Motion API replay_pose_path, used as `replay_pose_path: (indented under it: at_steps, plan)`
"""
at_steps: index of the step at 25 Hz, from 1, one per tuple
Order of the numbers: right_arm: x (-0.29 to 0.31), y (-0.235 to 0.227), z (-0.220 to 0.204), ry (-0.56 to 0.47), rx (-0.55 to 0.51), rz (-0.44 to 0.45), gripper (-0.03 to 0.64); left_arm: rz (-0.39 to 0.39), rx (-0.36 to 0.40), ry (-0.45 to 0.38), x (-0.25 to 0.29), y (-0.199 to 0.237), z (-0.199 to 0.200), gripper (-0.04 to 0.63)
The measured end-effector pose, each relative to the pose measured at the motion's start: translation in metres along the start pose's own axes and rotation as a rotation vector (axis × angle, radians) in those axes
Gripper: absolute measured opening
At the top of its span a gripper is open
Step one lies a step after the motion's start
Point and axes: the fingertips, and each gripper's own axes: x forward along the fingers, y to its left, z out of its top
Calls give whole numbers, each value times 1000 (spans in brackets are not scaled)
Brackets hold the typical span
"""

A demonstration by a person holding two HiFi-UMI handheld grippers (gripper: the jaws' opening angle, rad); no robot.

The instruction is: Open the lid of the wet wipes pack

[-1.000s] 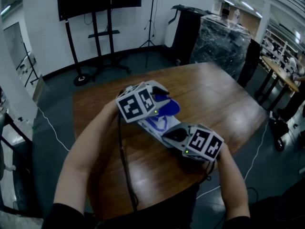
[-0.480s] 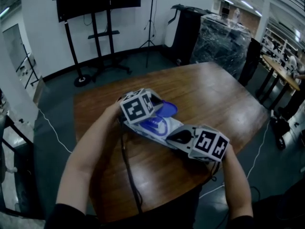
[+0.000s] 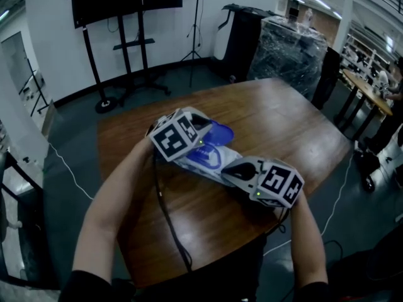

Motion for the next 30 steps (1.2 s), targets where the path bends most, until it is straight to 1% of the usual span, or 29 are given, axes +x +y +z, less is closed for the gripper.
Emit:
replay_pose_path:
  at_steps: [2,3,7,9,11,13,15,18,20,21,24,30]
  plan:
    - [-9,-4,10,-41,18,-33,11,32,-16,-13,-10,-1,6,8]
    - [-14,-7,17,-71,28,-60,11,44,-35,-23,-16,-3,9,8]
    - [-33,-24,45,-196,110,-249,11,97,-148,-83,-45,-9,18,8]
    - [-41,-25,56,-262,151,-311,11,152,-166,-118,-61,-13,22,8]
    - [-50,-24,66,-332,190,-351,9,211,-170,-141,-77,-19,25,9]
    - [-58,-22,74,-386,225,-381,9,248,-187,-153,-89,-25,26,9]
    - [-64,-18,79,-416,237,-407,9,264,-219,-169,-99,-31,28,8]
    - [-68,-9,84,-433,229,-445,9,258,-307,-207,-111,-40,29,8]
    - [-71,-2,85,-446,224,-457,9,250,-371,-248,-120,-47,32,8]
    - [-72,1,85,-454,220,-459,9,255,-390,-271,-125,-51,34,8]
    - [-76,8,85,-456,208,-477,9,292,-407,-310,-138,-59,36,8]
    - [-80,15,87,-471,206,-507,9,320,-441,-285,-149,-76,25,8]
